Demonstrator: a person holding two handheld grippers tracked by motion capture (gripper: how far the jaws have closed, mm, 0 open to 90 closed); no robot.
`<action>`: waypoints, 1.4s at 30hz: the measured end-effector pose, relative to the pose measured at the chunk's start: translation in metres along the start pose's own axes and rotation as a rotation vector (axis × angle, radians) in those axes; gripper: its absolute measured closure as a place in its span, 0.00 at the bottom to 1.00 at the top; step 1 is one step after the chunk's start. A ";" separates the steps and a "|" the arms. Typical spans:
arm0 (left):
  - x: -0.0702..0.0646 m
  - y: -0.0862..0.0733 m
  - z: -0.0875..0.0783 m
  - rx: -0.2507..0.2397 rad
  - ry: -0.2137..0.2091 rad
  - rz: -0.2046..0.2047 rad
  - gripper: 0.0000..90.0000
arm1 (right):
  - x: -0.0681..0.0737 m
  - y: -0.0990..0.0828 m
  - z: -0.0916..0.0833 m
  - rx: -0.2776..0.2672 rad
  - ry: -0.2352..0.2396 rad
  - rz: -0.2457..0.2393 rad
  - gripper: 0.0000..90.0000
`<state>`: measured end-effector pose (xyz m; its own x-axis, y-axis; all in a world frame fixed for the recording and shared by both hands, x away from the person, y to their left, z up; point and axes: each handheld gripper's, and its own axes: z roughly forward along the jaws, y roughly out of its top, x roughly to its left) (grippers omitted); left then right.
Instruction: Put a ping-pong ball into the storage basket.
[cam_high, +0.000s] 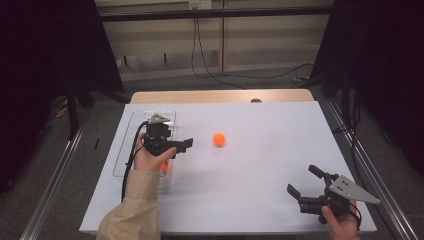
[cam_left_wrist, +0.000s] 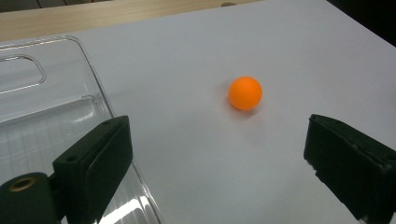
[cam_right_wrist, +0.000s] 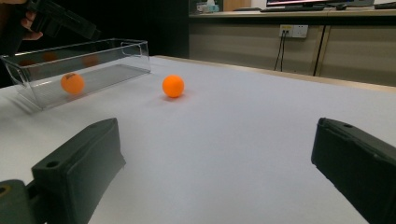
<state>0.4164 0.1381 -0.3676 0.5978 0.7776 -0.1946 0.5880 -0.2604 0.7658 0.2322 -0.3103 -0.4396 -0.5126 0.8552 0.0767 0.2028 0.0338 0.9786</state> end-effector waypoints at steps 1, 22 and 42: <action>0.000 0.000 0.000 -0.001 0.000 0.003 0.09 | 0.000 0.000 0.000 0.000 0.000 0.000 0.01; -0.012 0.000 0.010 0.021 -0.019 0.031 0.08 | 0.000 0.000 0.000 -0.001 0.001 -0.001 0.01; -0.022 0.002 0.015 0.018 -0.021 0.038 0.08 | 0.000 0.000 0.000 0.002 0.004 -0.003 0.01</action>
<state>0.4131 0.1118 -0.3713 0.6308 0.7552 -0.1786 0.5743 -0.2996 0.7619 0.2320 -0.3102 -0.4395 -0.5165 0.8531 0.0746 0.2030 0.0374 0.9785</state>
